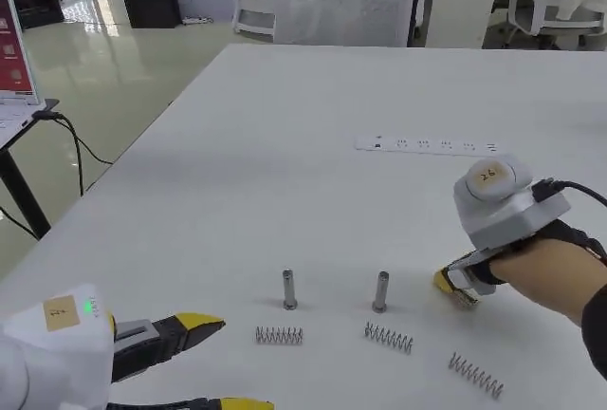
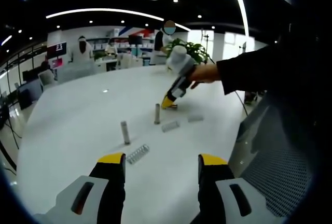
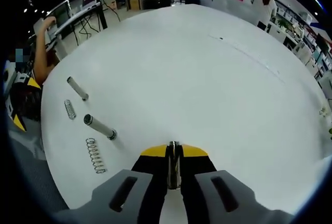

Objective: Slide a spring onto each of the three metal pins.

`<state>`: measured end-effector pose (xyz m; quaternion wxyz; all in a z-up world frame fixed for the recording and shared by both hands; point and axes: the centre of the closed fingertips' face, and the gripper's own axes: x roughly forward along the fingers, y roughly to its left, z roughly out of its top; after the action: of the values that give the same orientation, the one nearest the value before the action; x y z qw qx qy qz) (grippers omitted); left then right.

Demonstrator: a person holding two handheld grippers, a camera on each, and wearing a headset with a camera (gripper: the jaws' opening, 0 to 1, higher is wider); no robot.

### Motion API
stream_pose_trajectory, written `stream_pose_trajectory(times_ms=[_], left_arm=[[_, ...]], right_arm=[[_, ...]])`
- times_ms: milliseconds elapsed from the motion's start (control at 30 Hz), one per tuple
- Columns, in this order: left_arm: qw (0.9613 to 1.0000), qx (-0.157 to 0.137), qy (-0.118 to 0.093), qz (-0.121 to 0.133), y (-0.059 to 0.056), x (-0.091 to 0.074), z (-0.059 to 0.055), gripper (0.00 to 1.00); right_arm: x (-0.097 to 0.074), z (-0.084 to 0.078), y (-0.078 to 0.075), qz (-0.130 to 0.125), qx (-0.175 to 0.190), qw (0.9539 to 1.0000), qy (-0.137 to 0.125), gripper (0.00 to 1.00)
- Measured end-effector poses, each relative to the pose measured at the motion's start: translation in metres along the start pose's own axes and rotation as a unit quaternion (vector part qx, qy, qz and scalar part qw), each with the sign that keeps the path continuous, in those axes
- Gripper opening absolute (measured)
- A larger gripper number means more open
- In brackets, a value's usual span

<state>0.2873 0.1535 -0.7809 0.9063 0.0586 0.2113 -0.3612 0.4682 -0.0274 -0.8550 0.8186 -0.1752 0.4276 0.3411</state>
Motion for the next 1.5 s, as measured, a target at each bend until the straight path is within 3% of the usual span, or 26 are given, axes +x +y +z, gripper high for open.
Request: stream_pose_trajectory(times_ms=[300, 733, 1500], left_arm=[[1.0000, 0.005, -0.003, 0.003, 0.000, -0.003, 0.003, 0.51], [0.9999, 0.016, -0.006, 0.001, -0.003, -0.006, 0.009, 0.51], [0.9998, 0.020, -0.008, 0.002, -0.007, -0.010, 0.012, 0.51]], right_arm=[[-0.025, 0.013, 0.003, -0.002, -0.012, 0.9995, -0.029, 0.05], [-0.044, -0.001, 0.007, -0.005, 0.001, 0.9989, -0.047, 0.05], [-0.050, -0.010, 0.009, -0.005, -0.009, 0.9984, -0.055, 0.05]])
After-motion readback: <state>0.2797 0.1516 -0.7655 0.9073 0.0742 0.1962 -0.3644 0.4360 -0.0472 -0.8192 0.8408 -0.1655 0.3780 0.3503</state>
